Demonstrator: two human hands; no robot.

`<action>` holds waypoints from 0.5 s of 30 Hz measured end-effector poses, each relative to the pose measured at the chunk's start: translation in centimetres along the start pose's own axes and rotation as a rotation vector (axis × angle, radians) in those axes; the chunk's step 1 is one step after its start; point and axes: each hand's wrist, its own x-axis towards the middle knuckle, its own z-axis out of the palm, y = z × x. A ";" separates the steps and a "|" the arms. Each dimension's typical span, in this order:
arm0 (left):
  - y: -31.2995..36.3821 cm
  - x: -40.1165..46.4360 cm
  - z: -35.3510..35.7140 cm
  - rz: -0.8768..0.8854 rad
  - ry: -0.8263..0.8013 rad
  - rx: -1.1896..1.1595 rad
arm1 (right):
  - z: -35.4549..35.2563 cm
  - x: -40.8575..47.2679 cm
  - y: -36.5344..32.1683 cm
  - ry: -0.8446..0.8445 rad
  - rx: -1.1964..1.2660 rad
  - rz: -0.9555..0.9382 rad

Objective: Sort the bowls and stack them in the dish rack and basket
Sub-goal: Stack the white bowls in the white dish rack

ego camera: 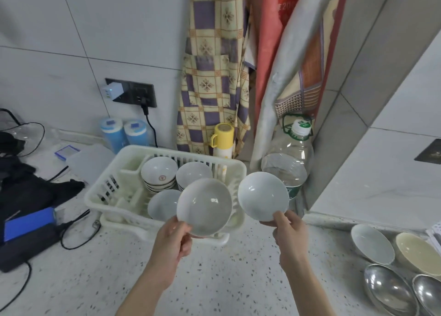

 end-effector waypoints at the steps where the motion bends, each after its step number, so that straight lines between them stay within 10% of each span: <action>1: 0.6 0.5 -1.5 0.022 0.031 0.011 | 1.3 -0.1 -0.3 -0.038 -0.029 -0.015; 15: 4.6 6.9 -16.7 0.069 0.266 -0.095 | 18.1 -1.9 1.0 -0.327 -0.423 -0.093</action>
